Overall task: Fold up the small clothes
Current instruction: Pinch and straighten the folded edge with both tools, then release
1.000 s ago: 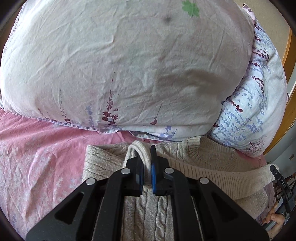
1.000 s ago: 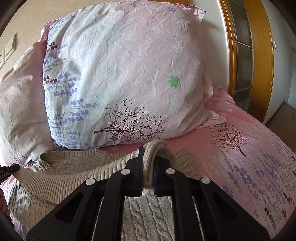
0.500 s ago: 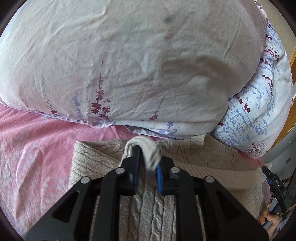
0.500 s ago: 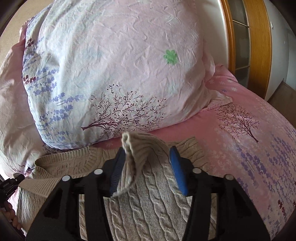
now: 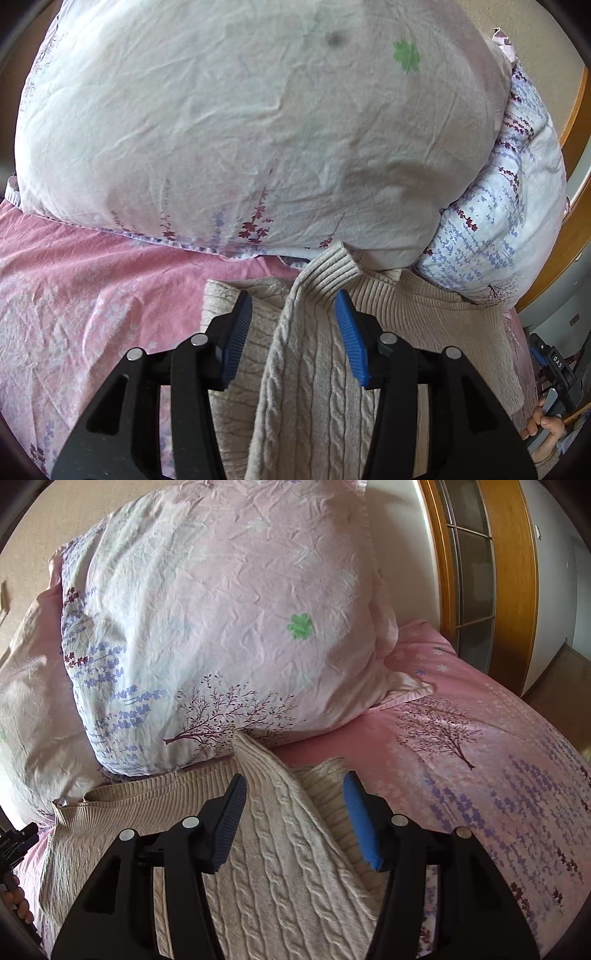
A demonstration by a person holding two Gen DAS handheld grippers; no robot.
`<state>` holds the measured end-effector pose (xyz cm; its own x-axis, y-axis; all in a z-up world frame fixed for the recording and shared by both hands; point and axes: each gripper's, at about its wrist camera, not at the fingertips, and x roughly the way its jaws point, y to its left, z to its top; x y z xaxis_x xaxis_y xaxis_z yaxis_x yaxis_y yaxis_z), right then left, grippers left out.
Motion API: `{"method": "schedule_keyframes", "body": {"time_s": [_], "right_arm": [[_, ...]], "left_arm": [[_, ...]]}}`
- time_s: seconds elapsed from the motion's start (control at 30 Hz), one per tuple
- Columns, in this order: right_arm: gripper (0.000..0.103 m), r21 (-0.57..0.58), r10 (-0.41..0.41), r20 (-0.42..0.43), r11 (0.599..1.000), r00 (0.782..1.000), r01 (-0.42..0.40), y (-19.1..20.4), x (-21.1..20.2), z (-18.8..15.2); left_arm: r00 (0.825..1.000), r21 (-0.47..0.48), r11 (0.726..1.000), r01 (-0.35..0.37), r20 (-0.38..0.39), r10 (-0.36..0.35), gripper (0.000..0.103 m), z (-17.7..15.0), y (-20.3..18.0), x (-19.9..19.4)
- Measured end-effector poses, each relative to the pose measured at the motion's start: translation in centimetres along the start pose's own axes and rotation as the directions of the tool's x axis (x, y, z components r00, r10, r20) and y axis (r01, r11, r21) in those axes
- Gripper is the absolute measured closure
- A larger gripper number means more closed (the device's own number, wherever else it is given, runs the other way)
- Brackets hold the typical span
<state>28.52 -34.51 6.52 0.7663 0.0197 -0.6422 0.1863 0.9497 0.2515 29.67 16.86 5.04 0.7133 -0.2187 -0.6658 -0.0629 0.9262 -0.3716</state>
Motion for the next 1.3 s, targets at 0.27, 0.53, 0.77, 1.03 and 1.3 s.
{"method": "schedule_keyframes", "body": {"time_s": [0.27, 0.53, 0.77, 1.03, 1.3], "right_arm": [[0.050, -0.024, 0.032, -0.117, 0.999, 0.993, -0.035, -3.9, -0.7, -2.7], [0.070, -0.060, 0.051, -0.206, 0.996, 0.977, -0.065, -4.0, -0.1, -5.1], [0.070, -0.093, 0.046, -0.213, 0.993, 0.976, -0.067, -3.9, -0.4, -5.8], [0.094, -0.087, 0.078, -0.142, 0.992, 0.987, -0.091, -4.2, -2.8, -5.5], [0.094, -0.054, 0.108, -0.112, 0.992, 0.988, -0.114, -4.7, -5.0, -6.1]], "left_arm": [[0.989, 0.015, 0.995, 0.103, -0.105, -0.101, 0.056, -3.8, 1.9, -1.9], [0.985, 0.055, 0.991, 0.121, -0.133, -0.113, 0.065, -6.1, 1.2, -2.1], [0.984, 0.087, 0.991, 0.106, -0.150, -0.092, 0.071, -6.9, 0.9, -1.9], [0.980, 0.057, 0.988, 0.142, -0.150, -0.132, 0.095, -6.9, 1.4, -2.8], [0.973, 0.037, 0.981, 0.192, -0.139, -0.185, 0.096, -6.7, 2.4, -4.6]]}}
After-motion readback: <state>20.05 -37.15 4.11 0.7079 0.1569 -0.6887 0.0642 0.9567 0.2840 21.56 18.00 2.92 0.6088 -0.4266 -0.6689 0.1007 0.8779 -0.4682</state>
